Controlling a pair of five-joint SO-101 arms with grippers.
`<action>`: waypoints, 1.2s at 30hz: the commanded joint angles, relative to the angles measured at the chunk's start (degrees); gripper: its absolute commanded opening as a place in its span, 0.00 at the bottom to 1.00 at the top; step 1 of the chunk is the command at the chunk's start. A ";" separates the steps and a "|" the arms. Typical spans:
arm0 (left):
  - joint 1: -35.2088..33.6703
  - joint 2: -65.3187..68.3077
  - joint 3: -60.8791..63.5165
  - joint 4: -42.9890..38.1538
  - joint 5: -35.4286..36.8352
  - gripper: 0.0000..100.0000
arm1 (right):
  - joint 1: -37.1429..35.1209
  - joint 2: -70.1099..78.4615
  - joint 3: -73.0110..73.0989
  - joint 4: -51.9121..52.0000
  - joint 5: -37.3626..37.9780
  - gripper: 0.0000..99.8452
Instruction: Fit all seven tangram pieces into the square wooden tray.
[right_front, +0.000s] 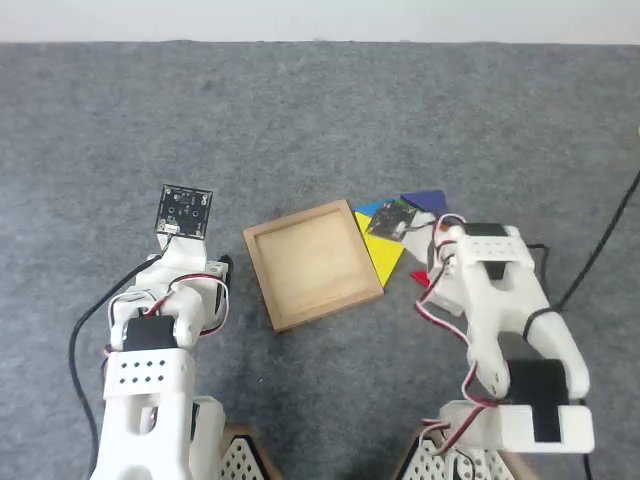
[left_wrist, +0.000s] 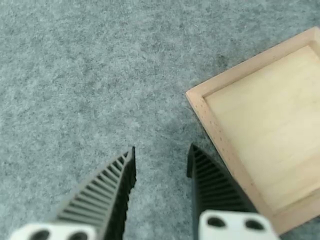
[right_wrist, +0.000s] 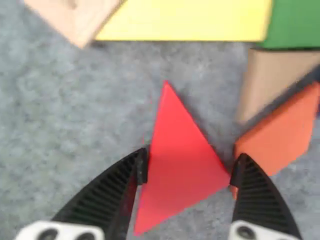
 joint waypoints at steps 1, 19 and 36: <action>0.09 0.18 -0.84 -1.14 -0.44 0.17 | 6.55 1.01 -1.85 -2.77 -1.58 0.27; 0.35 0.18 -0.66 -1.32 -0.44 0.17 | 28.44 0.57 -1.85 -9.63 -8.70 0.27; 0.35 0.18 -0.57 -1.23 -0.44 0.17 | 31.08 1.10 -1.32 -8.66 -15.30 0.27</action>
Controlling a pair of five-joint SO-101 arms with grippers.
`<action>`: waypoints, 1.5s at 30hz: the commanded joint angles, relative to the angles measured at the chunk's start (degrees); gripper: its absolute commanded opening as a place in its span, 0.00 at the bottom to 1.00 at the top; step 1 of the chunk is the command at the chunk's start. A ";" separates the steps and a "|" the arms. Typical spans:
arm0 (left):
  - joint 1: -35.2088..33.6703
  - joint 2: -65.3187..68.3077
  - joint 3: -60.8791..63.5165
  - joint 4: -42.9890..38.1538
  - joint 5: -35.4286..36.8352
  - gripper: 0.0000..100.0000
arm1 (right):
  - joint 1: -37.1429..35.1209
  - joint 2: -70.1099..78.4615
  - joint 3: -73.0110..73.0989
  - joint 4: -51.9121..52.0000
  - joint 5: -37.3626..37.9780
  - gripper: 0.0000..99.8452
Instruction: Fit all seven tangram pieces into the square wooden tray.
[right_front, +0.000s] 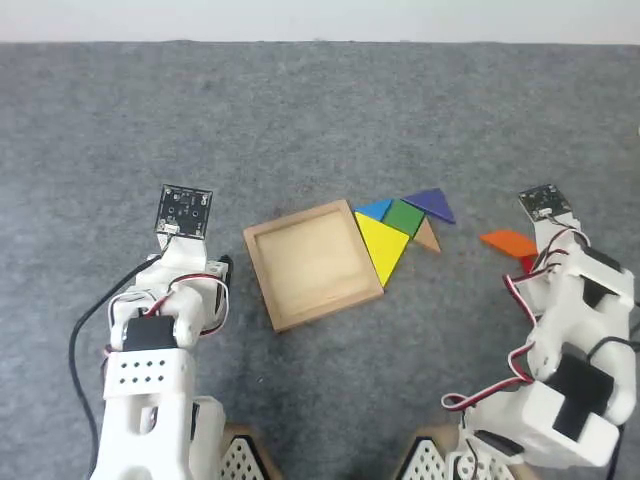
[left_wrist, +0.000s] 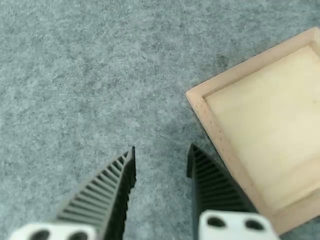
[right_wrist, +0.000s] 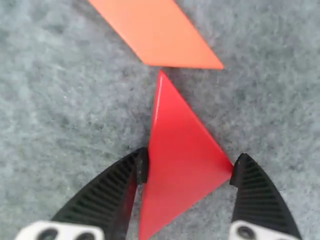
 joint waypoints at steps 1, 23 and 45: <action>0.35 0.18 -0.57 -1.23 -0.44 0.17 | 1.54 -0.04 -1.05 0.13 -0.62 0.27; 0.09 0.18 -0.66 -1.14 -0.44 0.17 | 0.22 7.34 -4.04 1.01 -1.32 0.31; 0.09 0.18 -0.66 -1.14 -0.44 0.17 | 2.33 9.10 -5.10 0.92 -1.05 0.06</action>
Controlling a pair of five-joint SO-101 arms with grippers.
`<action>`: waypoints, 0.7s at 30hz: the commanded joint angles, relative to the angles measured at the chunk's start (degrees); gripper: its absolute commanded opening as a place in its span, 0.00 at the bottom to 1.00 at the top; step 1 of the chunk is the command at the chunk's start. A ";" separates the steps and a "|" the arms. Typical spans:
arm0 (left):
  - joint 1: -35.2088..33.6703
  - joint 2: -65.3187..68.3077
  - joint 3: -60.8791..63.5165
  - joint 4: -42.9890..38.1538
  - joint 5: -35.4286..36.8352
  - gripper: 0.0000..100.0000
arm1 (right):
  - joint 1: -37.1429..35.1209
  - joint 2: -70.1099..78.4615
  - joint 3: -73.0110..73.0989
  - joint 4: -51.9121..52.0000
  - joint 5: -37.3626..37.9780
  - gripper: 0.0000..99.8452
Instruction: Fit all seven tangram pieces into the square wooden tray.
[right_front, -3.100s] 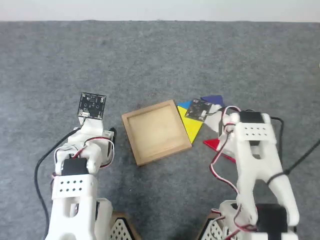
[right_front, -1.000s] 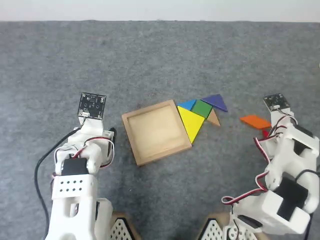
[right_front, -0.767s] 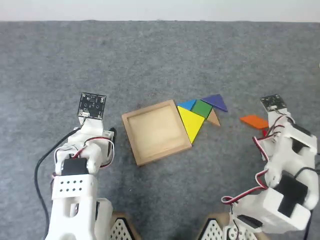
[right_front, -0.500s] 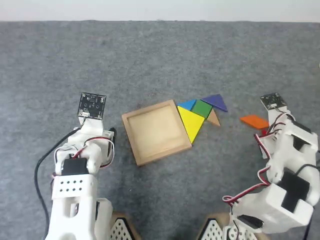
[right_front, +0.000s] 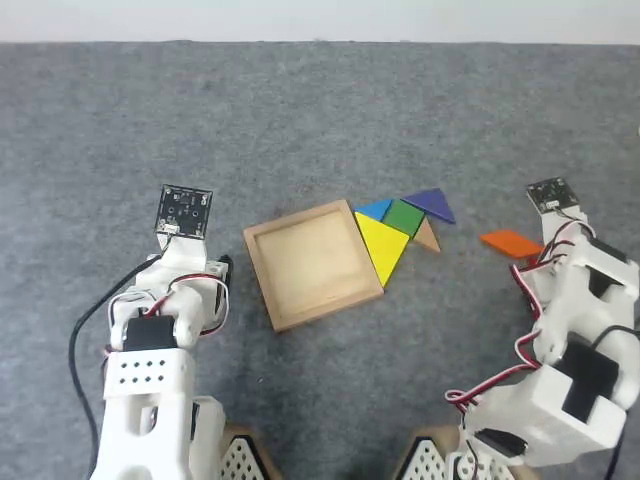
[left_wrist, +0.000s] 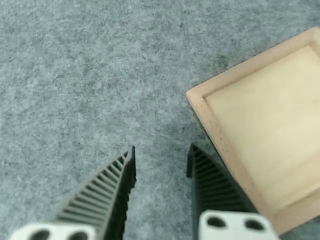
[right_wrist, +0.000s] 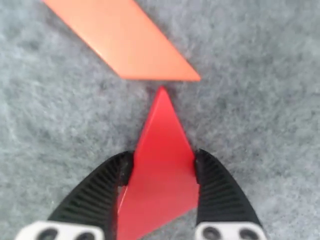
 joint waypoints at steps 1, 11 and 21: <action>0.09 0.18 -0.66 -1.14 -0.44 0.17 | 3.38 1.63 -0.88 0.22 0.18 0.07; 0.09 0.18 -0.75 -1.14 -0.44 0.17 | 11.30 -13.58 -1.41 13.58 2.90 0.26; 0.26 0.18 -0.66 -1.14 -0.44 0.17 | 20.18 -15.16 3.87 13.23 1.93 0.26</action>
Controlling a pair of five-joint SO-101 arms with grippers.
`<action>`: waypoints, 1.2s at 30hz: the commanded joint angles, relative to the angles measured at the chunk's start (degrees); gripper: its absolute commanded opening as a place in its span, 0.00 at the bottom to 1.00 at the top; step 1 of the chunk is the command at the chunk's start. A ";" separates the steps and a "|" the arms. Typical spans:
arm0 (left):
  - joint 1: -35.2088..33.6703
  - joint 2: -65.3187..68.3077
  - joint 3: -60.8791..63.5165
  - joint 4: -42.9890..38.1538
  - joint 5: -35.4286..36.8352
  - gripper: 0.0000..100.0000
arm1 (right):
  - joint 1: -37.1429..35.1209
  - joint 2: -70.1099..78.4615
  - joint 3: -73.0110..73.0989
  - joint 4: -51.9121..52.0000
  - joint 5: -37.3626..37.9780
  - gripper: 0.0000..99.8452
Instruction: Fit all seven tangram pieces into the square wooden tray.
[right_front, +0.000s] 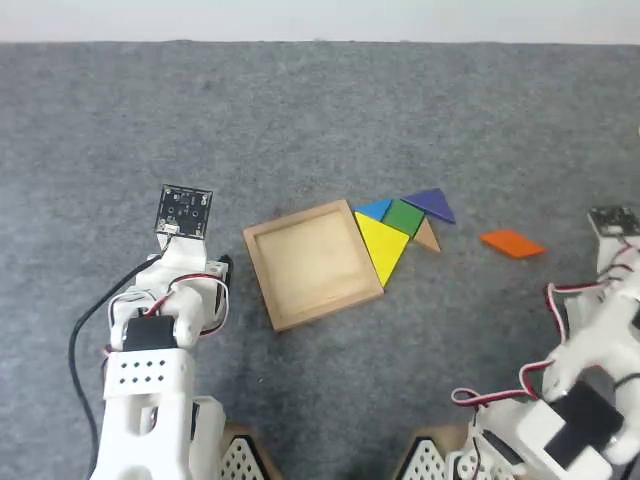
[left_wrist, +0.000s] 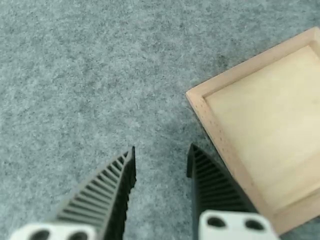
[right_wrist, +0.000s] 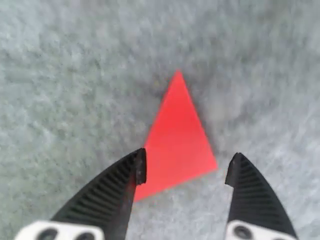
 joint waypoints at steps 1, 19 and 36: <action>0.35 0.18 -0.66 -1.14 -0.44 0.17 | 3.74 -2.07 3.52 -2.07 0.00 0.26; 0.18 0.18 -0.75 -1.14 -0.44 0.17 | 0.13 6.02 4.92 -12.18 -13.01 0.40; 0.18 0.18 -0.75 -1.14 -0.44 0.17 | -9.19 6.73 -5.01 -5.41 -15.91 0.40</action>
